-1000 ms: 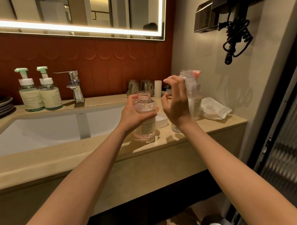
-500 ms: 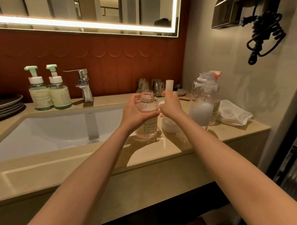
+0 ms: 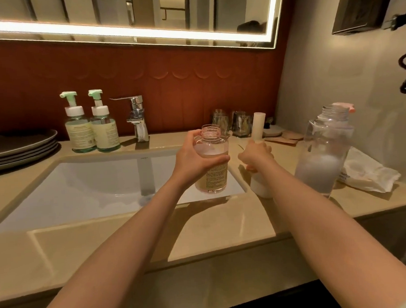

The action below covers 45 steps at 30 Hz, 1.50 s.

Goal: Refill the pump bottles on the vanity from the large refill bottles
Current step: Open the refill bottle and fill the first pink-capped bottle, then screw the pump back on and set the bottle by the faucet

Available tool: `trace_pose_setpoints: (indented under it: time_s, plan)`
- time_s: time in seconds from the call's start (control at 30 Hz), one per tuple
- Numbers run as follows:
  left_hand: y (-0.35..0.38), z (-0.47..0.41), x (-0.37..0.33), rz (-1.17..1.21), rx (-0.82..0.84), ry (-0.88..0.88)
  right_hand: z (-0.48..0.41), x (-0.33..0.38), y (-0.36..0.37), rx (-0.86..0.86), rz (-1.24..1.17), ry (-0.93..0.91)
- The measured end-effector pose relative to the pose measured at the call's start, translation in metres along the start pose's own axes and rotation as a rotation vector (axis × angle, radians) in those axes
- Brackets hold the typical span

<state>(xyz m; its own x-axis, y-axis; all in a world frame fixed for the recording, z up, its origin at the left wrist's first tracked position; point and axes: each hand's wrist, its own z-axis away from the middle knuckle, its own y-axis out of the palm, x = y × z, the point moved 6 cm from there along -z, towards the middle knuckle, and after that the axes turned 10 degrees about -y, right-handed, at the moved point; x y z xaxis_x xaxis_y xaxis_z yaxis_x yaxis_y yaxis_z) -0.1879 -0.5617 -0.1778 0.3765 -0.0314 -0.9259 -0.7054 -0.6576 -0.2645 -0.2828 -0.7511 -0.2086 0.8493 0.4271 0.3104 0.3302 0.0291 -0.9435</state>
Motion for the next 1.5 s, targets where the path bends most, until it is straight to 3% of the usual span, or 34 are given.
trace_pose_setpoints:
  time_s: [0.43,0.83,1.03,1.23,1.33,1.5]
  plan:
    - [-0.021,-0.003,0.017,-0.012,-0.067,-0.059,0.001,0.024,0.001,-0.023,0.048,-0.267]
    - [-0.047,0.003,0.034,-0.033,-0.170,-0.167,0.031,0.077,-0.047,-0.337,-0.134,-0.610]
    - [-0.063,0.005,0.038,-0.031,-0.223,-0.208,0.062,0.107,-0.076,-0.564,0.004,-0.822]
    - [-0.068,0.008,0.035,-0.044,-0.217,-0.203,0.081,0.118,-0.096,-0.818,0.144,-0.915]
    - [-0.066,0.009,0.034,-0.074,-0.195,-0.191,0.099,0.130,-0.105,-0.960,0.275,-1.062]
    - [-0.061,0.011,0.032,-0.058,-0.165,-0.182,0.120,0.165,-0.091,-0.927,0.472,-1.403]
